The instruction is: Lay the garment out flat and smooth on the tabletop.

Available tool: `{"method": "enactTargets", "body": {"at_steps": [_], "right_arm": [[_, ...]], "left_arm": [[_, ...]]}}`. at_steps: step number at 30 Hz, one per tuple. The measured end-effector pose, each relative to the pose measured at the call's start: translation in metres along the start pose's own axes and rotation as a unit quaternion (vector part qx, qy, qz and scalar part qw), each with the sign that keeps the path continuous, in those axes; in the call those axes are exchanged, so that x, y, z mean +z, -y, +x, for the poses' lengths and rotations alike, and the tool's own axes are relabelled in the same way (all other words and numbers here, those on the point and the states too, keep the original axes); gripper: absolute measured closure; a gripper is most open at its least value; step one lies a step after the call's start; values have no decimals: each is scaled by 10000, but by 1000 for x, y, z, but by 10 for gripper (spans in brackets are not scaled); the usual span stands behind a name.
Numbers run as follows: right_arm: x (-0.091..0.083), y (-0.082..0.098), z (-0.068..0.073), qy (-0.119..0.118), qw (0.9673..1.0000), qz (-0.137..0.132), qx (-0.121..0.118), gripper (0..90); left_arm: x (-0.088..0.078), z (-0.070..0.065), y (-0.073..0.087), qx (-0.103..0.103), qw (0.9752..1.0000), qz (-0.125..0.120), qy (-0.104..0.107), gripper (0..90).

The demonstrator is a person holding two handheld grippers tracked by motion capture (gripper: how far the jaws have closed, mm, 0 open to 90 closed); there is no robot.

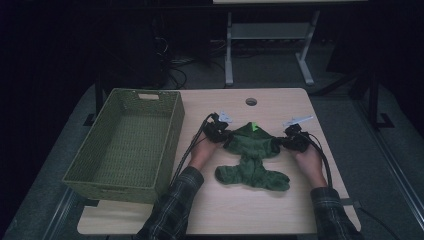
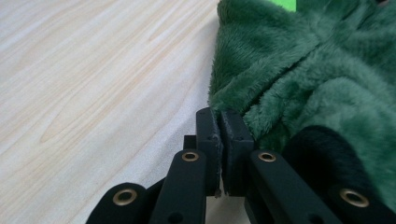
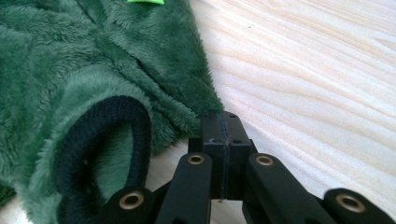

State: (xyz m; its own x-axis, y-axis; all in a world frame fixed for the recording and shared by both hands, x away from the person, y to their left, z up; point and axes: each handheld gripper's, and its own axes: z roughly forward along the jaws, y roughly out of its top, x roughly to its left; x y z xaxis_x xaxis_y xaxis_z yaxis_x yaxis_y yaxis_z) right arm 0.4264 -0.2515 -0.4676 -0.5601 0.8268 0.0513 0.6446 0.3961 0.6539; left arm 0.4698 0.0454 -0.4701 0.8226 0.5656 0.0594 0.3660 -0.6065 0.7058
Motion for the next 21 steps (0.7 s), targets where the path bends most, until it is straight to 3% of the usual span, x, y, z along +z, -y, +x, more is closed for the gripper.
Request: {"method": "enactTargets", "body": {"at_steps": [4,7,14,18,21], "right_arm": [[0,0,0,-37,10000,12,11,871],[-2,0,1,-43,10000,18,86,748],[-22,-5,5,73,9995,-315,70,635],[-33,-7,9,98,9992,-389,88,580],[-39,-7,12,116,9990,-434,79,537]], "left_arm": [[-1,2,0,-88,10000,-28,1,789],[-8,2,-3,-154,9998,-55,73,694],[-33,0,-10,-281,9995,-55,120,540],[-50,-6,-10,-290,9994,-190,56,475],[-62,-9,-8,-337,9989,-293,128,425]]}}
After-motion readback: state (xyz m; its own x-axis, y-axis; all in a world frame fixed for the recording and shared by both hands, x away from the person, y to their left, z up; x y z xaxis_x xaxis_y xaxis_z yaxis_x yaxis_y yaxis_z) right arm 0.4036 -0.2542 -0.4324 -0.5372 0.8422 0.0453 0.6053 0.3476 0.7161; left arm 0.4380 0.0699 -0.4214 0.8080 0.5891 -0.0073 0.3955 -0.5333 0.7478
